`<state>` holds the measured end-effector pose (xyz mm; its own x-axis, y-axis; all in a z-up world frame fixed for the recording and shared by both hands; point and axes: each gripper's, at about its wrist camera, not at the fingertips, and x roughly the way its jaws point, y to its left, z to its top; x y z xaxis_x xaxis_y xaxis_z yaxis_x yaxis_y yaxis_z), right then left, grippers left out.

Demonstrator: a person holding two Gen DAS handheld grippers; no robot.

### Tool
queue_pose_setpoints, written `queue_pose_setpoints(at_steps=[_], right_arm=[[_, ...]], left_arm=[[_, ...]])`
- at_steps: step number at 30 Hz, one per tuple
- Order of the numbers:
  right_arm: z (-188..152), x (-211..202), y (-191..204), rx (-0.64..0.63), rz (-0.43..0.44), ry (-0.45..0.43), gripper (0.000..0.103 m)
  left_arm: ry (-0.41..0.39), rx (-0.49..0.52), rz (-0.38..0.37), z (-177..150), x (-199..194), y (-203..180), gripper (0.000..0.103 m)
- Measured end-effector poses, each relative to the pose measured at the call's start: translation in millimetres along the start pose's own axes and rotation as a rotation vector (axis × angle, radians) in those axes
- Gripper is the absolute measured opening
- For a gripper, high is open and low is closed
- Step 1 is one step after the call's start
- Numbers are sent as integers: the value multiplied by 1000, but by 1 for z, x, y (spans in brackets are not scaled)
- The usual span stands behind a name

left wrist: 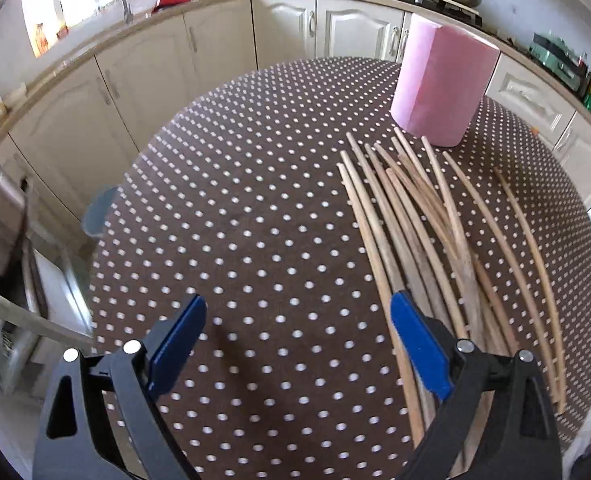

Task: Organize utensils
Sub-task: 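Lower both tools toward the pile of wooden chopsticks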

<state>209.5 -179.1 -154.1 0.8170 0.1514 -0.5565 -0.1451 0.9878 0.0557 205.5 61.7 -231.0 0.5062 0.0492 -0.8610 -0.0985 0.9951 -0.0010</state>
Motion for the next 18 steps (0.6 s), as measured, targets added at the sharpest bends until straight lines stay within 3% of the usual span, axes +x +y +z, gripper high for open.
queue_pose_setpoints(at_steps=[4, 9, 14, 17, 18], right_arm=[[2, 8, -2, 1, 1, 12, 97], [4, 23, -5, -10, 0, 46, 97], [8, 45, -11, -4, 46, 107, 97], [14, 66, -16, 15, 112, 189, 97], [16, 71, -15, 18, 124, 203, 97]], left_arm=[[20, -16, -19, 8, 10, -1, 92], [36, 25, 53, 26, 25, -11, 92], [23, 44, 65, 35, 31, -16, 92], [10, 79, 71, 38, 33, -22, 90], [7, 85, 56, 39, 34, -24, 83]])
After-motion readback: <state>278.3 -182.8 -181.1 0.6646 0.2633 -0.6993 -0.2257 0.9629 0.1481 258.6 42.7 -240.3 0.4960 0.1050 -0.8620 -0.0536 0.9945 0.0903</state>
